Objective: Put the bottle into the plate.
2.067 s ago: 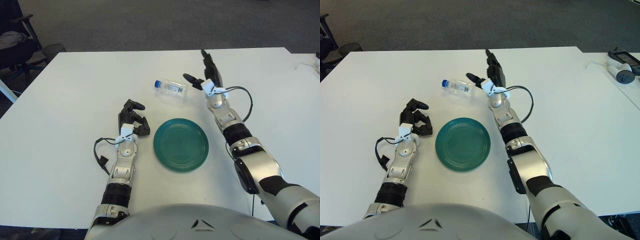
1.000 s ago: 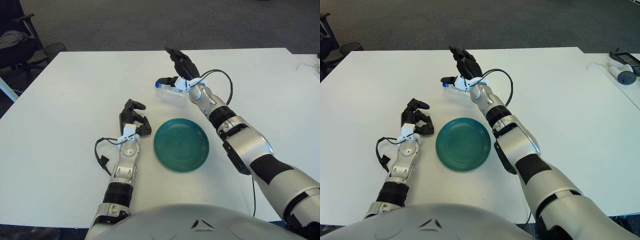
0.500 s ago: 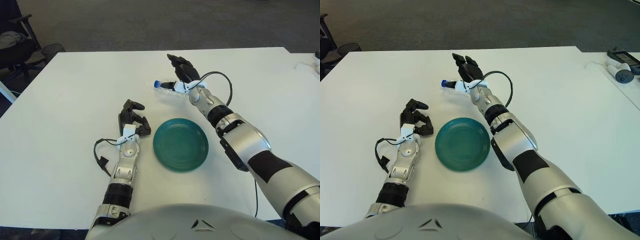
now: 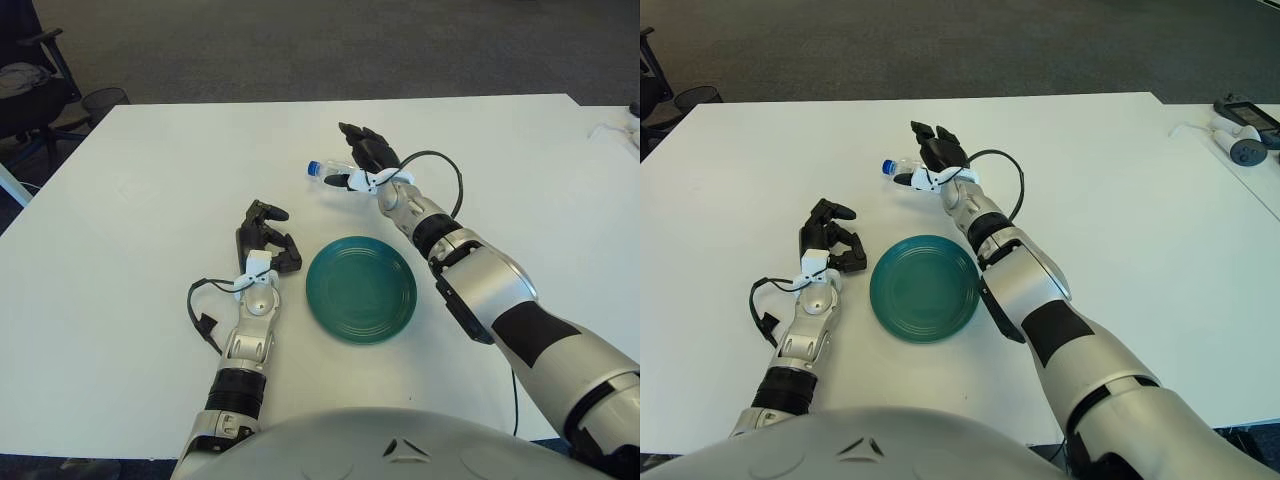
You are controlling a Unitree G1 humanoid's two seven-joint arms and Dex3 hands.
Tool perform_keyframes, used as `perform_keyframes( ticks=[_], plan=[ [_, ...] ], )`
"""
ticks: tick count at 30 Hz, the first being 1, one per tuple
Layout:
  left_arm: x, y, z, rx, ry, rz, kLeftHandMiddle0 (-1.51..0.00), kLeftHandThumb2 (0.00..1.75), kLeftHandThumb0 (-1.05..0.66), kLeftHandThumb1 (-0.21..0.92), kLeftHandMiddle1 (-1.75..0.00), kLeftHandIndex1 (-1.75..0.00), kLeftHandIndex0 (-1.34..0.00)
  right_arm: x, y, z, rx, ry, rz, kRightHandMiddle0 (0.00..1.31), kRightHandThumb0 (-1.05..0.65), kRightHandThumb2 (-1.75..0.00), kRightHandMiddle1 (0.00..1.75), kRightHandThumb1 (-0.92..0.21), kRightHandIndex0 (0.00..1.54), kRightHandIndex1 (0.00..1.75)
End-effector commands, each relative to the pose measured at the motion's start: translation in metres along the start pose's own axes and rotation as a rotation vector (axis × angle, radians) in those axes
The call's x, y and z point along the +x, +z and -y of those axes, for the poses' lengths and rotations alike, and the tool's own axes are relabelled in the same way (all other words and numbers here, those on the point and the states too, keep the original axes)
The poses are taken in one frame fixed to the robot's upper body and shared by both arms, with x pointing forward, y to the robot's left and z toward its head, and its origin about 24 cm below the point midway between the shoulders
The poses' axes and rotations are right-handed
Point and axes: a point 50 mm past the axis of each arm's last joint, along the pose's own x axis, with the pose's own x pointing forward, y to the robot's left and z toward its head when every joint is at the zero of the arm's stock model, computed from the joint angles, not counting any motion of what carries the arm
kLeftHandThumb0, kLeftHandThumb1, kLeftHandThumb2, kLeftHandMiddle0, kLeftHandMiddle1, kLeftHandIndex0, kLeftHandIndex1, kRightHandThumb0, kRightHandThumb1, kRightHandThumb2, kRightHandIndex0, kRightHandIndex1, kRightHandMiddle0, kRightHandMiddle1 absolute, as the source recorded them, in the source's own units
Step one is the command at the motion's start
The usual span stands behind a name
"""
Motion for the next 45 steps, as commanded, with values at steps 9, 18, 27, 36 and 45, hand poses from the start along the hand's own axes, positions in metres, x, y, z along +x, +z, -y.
perform_keyframes(
  ticks=[9, 18, 27, 36, 45],
  plan=[
    [-0.011, -0.022, -0.003, 0.036, 0.018, -0.119, -0.87, 1.75, 0.00, -0.06, -1.75, -1.75, -0.68, -0.001, -0.004, -0.003, -0.056, 0.030, -0.021, 0.00, -1.05, -0.38, 0.11, -0.92, 0.00, 0.00],
    [-0.011, -0.022, -0.002, 0.031, 0.013, -0.123, -0.88, 1.74, 0.00, -0.07, -1.72, -1.75, -0.69, -0.003, -0.005, -0.010, -0.089, 0.065, -0.026, 0.00, -1.05, -0.37, 0.06, -0.92, 0.00, 0.00],
    [-0.011, -0.021, -0.001, 0.014, 0.013, -0.123, -0.90, 1.74, 0.00, -0.07, -1.70, -1.75, -0.69, -0.005, -0.003, -0.018, -0.158, 0.119, -0.013, 0.00, -1.05, -0.36, 0.00, -0.92, 0.00, 0.00],
    [-0.011, -0.021, 0.000, 0.029, 0.027, -0.127, -0.91, 1.74, 0.00, -0.08, -1.69, -1.75, -0.69, -0.010, -0.006, -0.030, -0.228, 0.183, -0.016, 0.00, -1.05, -0.37, 0.00, -0.92, 0.00, 0.00],
    [-0.010, -0.022, 0.000, 0.028, 0.030, -0.118, -0.90, 1.75, 0.00, -0.08, -1.70, -1.75, -0.69, -0.016, -0.010, -0.040, -0.304, 0.235, -0.013, 0.00, -1.05, -0.38, 0.00, -0.92, 0.00, 0.00]
  ],
)
